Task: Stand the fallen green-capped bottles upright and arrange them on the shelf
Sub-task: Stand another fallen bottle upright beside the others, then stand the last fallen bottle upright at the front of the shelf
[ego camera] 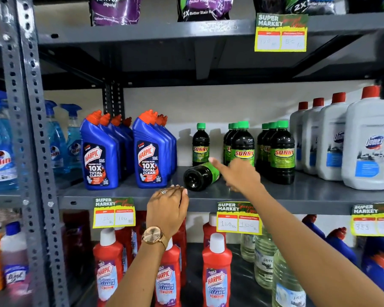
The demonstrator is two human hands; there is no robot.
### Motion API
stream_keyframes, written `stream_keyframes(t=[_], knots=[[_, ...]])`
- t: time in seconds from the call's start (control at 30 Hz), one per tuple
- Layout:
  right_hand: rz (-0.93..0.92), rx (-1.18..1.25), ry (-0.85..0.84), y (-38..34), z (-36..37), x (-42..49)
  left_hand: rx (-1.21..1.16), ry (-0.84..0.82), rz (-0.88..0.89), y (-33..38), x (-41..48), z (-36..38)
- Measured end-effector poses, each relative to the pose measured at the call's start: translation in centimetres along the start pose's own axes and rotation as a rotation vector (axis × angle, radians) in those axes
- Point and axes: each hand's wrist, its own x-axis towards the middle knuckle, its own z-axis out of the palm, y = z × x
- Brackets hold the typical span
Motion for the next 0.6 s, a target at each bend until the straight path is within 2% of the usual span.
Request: stream_keyframes(t=[0.17, 0.27, 0.47, 0.6], knots=[[0.26, 0.038, -0.319, -3.0, 1.2, 3.2, 0.0, -0.011, 0.022, -0.4, -0.1, 0.4], [0.386, 0.251, -0.411, -3.2, 2.2, 4.8, 0.016, 0.016, 0.064, -0.7, -0.1, 0.7], [0.41, 0.517, -0.337, -1.6, 4.1, 5.2, 0.005, 0.114, 0.067, -0.9, -0.2, 1.3], [0.294, 0.683, -0.158, -0.7, 4.2, 4.6, 0.012, 0.201, 0.082, -1.0, -0.3, 1.7]])
